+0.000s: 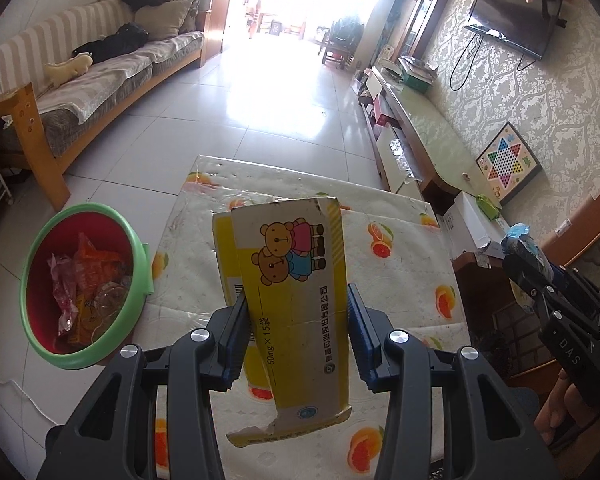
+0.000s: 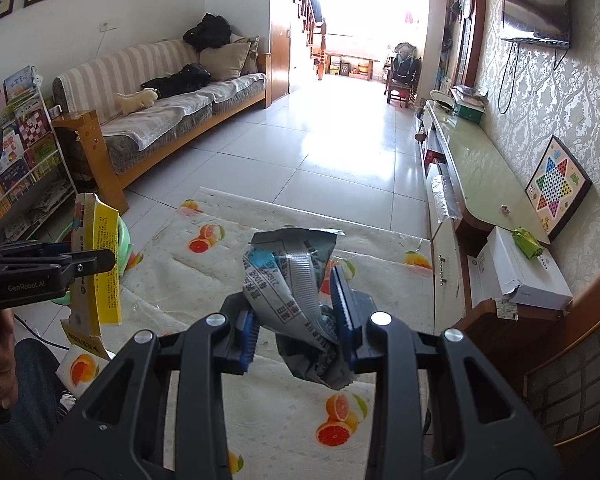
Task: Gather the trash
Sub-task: 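Carry box and packet to the red bucket and open the left tool over it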
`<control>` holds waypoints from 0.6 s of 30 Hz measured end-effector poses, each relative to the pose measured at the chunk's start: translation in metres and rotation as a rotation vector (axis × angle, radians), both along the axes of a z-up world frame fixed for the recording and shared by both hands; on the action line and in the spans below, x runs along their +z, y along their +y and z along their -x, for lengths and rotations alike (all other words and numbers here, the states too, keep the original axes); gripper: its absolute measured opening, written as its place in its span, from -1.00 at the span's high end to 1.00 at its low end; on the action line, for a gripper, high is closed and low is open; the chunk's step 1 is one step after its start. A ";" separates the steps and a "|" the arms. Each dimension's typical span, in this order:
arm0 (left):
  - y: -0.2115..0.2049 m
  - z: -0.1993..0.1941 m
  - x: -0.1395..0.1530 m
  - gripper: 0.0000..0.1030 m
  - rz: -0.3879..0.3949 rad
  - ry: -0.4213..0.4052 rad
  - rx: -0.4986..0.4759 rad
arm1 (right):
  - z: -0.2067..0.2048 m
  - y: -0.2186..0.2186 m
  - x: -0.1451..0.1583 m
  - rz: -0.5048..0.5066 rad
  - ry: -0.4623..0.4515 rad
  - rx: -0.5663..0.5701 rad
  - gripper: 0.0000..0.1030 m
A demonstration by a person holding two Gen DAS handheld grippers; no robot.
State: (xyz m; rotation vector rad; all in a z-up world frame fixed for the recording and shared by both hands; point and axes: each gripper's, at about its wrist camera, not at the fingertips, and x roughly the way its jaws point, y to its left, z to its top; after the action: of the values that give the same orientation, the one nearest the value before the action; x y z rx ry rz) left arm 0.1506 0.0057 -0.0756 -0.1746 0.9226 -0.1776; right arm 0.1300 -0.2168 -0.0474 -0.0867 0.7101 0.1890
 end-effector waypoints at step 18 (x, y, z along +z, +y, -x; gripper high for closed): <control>0.074 0.030 0.002 0.19 0.003 -0.051 -0.003 | 0.031 0.065 -0.013 -0.002 0.017 0.031 0.38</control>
State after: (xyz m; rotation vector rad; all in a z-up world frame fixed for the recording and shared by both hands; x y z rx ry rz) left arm 0.1201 0.0799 -0.0735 -0.1705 0.8716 -0.1849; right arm 0.0993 -0.1520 -0.0600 -0.0943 0.7258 0.2207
